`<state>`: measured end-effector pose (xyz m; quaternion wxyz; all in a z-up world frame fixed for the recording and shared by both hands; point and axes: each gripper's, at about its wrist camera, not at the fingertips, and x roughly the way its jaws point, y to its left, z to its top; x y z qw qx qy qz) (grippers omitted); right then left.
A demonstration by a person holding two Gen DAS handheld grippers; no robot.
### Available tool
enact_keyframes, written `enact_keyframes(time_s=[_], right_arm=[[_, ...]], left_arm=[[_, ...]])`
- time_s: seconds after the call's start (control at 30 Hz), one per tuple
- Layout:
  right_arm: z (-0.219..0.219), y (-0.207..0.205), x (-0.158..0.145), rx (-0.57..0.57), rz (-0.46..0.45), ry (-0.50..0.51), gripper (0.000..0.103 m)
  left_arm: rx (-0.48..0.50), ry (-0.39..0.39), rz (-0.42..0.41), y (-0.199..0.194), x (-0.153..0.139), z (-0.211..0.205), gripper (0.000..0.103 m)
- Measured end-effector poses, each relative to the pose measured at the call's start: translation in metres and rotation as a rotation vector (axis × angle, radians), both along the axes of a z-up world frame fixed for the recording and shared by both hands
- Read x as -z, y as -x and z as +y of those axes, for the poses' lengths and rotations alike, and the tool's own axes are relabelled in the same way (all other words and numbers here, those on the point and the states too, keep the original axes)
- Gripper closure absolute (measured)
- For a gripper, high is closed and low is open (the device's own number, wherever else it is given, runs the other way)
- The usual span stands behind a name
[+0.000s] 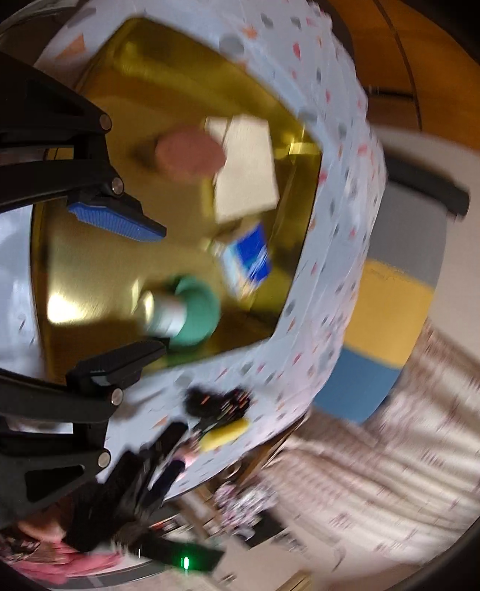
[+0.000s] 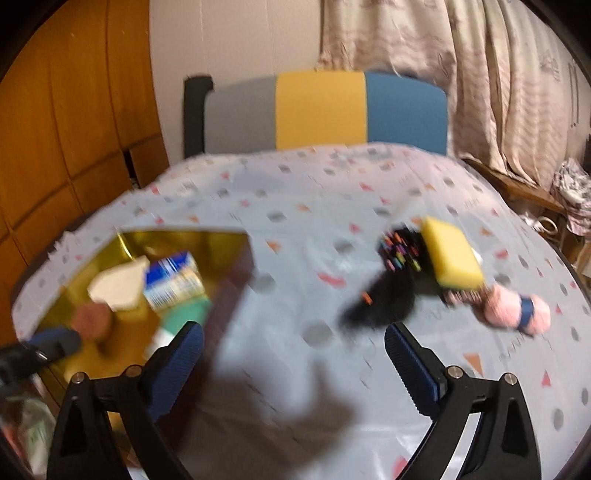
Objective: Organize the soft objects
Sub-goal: 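Lower the green-capped bottle into the gold tray and open the right tool, then reach the left tool to the black beaded hair and grasp it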
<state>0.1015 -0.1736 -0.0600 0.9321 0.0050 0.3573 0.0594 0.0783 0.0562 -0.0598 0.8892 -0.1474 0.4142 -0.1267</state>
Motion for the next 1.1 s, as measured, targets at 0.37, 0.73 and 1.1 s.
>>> enact_keyframes(time_s=[0.37,0.73,1.1], right_arm=[[-0.108,0.013,0.049,0.234,0.024,0.084,0.004],[-0.164,0.012,0.061,0.367,0.022,-0.009,0.004],[-0.184,0.015,0.075,0.419,0.029,-0.200,0.004]], left_arm=[[0.206,-0.053,0.007,0.014,0.003,-0.087,0.046],[0.220,-0.063,0.039,-0.050,-0.029,-0.168,0.040],[0.241,-0.315,0.108,-0.154,0.021,-0.260,0.040]])
